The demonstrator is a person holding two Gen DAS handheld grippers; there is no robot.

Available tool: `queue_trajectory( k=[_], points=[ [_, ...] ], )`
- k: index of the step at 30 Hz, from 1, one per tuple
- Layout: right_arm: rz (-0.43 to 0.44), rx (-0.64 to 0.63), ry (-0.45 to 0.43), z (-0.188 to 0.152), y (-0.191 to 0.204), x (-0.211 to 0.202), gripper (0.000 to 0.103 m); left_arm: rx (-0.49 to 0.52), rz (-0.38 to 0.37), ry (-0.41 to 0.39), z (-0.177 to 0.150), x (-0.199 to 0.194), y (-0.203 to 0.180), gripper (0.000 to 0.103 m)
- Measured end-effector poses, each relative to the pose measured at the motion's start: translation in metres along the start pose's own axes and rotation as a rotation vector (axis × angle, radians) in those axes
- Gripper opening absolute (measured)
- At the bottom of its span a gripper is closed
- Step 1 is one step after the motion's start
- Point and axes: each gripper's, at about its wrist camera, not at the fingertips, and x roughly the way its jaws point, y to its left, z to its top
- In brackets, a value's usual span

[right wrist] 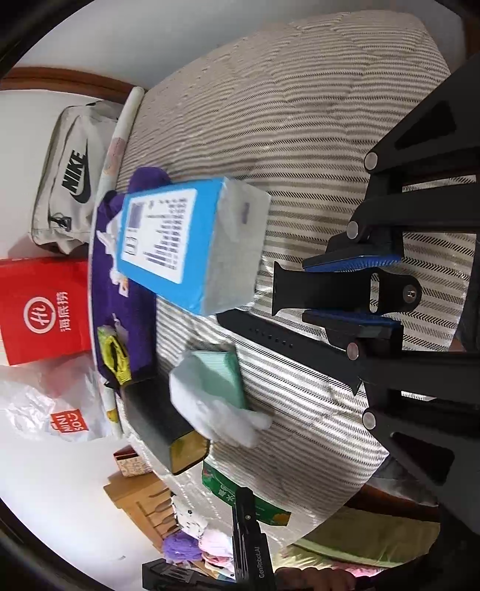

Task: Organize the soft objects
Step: 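Lift the black strap with the right tool while the left tool holds the green packet, then carry the green packet and black strap with both tools over the purple cloth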

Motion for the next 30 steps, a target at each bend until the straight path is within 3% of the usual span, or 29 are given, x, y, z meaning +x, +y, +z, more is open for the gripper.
queue_trajectory(
  k=[17, 30],
  points=[
    [0.03, -0.006, -0.106, 0.054, -0.004, -0.035, 0.021, 0.038, 0.007, -0.088, 0.051, -0.043, -0.016, 0.023],
    [0.058, -0.043, -0.15, 0.135, -0.01, -0.016, 0.021, 0.021, -0.026, -0.09, 0.121, -0.021, -0.01, 0.023]
  ],
)
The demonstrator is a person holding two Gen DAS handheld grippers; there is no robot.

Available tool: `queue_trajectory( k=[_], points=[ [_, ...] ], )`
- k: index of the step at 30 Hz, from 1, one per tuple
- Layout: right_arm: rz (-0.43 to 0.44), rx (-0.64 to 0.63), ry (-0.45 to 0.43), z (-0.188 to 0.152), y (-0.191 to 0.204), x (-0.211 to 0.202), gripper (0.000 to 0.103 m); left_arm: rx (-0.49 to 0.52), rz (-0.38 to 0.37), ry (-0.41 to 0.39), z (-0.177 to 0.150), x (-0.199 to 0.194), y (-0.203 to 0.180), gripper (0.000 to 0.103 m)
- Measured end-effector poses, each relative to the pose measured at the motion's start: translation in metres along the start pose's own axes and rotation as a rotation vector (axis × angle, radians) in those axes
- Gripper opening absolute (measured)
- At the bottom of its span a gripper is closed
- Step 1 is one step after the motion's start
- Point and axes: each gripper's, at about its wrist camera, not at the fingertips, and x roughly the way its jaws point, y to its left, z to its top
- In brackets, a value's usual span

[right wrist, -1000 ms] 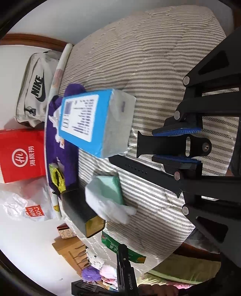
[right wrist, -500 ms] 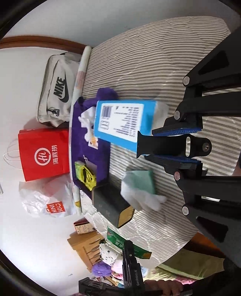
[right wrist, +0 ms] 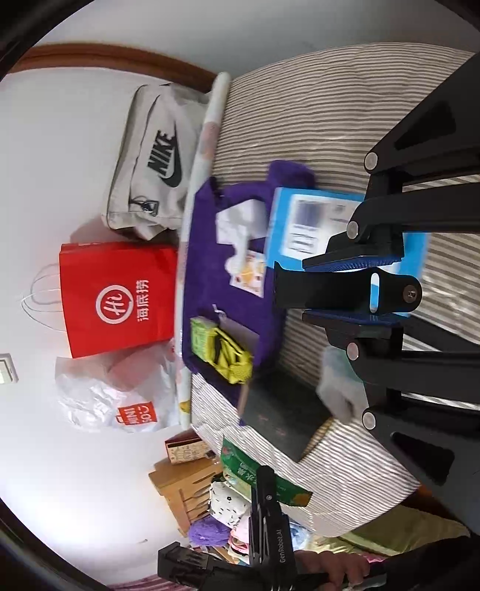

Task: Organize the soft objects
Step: 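Carry the green packet and black strap with both tools over the purple cloth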

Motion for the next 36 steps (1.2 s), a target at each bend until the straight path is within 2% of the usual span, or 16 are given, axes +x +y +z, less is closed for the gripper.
queue_trajectory(
  k=[6, 19, 29, 36],
  points=[
    [0.026, 0.001, 0.006, 0.035, -0.011, 0.031, 0.021, -0.01, -0.02, 0.013, 0.033, 0.023, 0.004, 0.023],
    [-0.002, 0.023, 0.073, 0.088, -0.04, 0.108, 0.021, -0.019, -0.051, 0.055, 0.091, 0.08, 0.007, 0.023],
    [-0.025, 0.049, 0.151, 0.095, -0.056, 0.156, 0.021, -0.019, -0.088, 0.114, 0.125, 0.132, 0.0, 0.024],
    [-0.026, 0.041, 0.218, 0.098, -0.059, 0.186, 0.021, -0.012, -0.062, 0.165, 0.135, 0.166, -0.004, 0.024]
  ],
)
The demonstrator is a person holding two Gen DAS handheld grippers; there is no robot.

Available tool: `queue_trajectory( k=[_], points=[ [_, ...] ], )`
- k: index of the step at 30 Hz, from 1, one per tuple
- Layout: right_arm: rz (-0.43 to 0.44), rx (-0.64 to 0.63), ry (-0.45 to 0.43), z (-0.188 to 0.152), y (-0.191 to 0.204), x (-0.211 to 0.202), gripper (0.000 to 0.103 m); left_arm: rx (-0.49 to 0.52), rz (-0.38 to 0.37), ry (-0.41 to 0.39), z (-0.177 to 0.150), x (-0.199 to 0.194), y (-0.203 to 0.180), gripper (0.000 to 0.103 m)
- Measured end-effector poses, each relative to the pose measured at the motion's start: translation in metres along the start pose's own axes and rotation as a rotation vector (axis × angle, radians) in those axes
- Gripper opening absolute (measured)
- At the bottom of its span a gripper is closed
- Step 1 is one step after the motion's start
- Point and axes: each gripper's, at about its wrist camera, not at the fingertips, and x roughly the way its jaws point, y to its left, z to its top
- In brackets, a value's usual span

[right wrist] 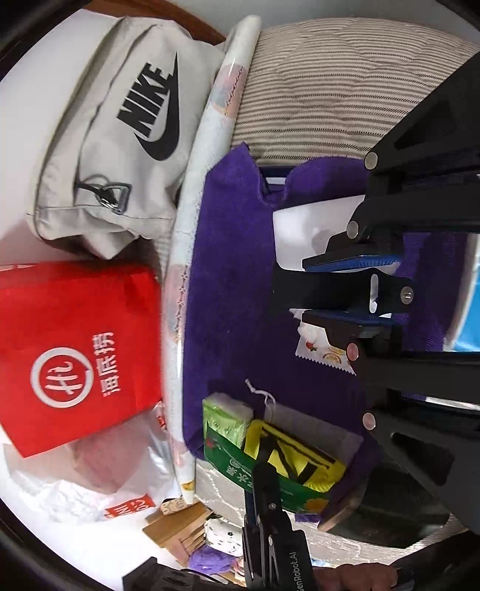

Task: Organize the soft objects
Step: 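Carry the green packet and black strap with both tools over the purple cloth, then lower and open both tools to drop the packet and strap onto the cloth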

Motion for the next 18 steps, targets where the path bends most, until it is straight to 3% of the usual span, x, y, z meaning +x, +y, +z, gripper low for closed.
queue_trajectory(
  k=[15, 17, 18],
  points=[
    [-0.017, -0.047, 0.051, 0.002, 0.004, 0.018, 0.022, -0.027, 0.039, 0.062, 0.003, 0.024, 0.013, 0.031],
    [-0.015, -0.051, 0.052, 0.002, 0.005, 0.018, 0.027, -0.024, 0.049, 0.061, 0.003, 0.022, 0.013, 0.036],
    [-0.007, -0.051, 0.052, 0.002, 0.005, 0.017, 0.036, -0.021, 0.055, 0.055, 0.002, 0.019, 0.014, 0.04]
  ],
)
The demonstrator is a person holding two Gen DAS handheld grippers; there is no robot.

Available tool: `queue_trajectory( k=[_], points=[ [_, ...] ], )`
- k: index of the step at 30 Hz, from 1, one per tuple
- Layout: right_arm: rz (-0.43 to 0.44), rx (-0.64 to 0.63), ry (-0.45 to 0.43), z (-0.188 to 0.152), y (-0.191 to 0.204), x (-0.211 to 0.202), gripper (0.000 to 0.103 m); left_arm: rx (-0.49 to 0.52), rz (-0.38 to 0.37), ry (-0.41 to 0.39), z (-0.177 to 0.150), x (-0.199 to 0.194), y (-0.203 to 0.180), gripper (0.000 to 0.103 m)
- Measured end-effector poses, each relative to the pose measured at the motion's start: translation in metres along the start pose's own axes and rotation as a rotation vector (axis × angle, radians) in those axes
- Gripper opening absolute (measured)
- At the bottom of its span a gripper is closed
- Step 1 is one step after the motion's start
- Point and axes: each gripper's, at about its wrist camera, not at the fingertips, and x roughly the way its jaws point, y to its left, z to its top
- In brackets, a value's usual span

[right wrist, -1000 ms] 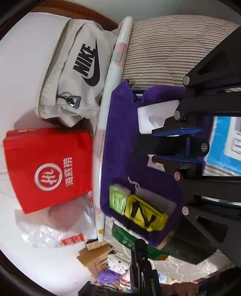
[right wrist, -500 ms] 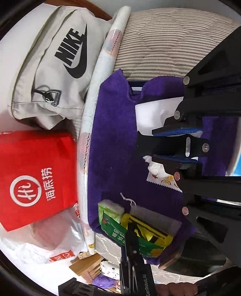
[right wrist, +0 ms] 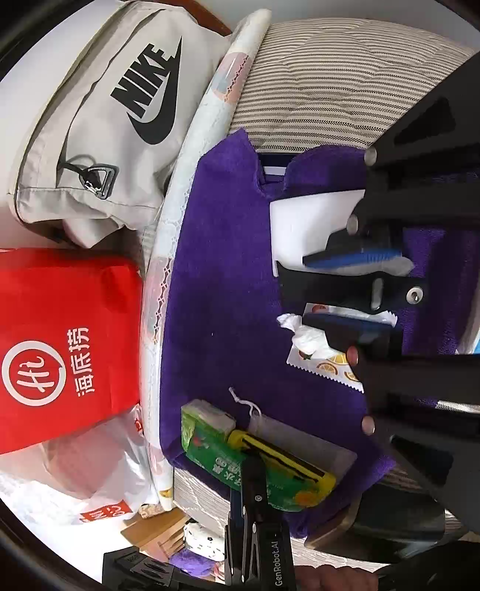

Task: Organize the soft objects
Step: 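Lower and open both tools to drop the packet and strap onto the cloth, then grasp the white glove with the left tool while the right tool grasps another black strap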

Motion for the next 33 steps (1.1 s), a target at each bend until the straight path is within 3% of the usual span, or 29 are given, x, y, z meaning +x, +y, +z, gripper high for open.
queue_trajectory(
  k=[1, 3, 11, 17, 23, 31, 33],
  points=[
    [0.004, 0.0, -0.002, 0.0, 0.0, -0.001, 0.045, 0.005, 0.006, -0.012, -0.001, -0.004, 0.0, 0.048],
    [0.003, 0.001, -0.019, 0.0, 0.0, -0.005, 0.049, 0.015, 0.014, -0.034, -0.002, -0.013, -0.001, 0.057],
    [0.014, 0.023, -0.067, -0.006, 0.003, -0.041, 0.05, 0.025, 0.061, -0.084, -0.012, -0.048, 0.0, 0.058],
    [0.009, 0.073, -0.13, -0.029, 0.002, -0.088, 0.05, 0.039, 0.052, -0.17, -0.038, -0.087, -0.008, 0.058],
    [0.019, 0.06, -0.132, -0.068, 0.019, -0.125, 0.051, 0.047, 0.071, -0.181, -0.081, -0.115, -0.02, 0.058],
    [0.007, 0.027, -0.117, -0.143, 0.052, -0.162, 0.051, 0.03, 0.002, -0.142, -0.158, -0.138, -0.022, 0.058],
    [0.021, 0.016, -0.122, -0.163, 0.061, -0.17, 0.057, 0.03, -0.006, -0.14, -0.175, -0.143, -0.022, 0.058]
  ],
)
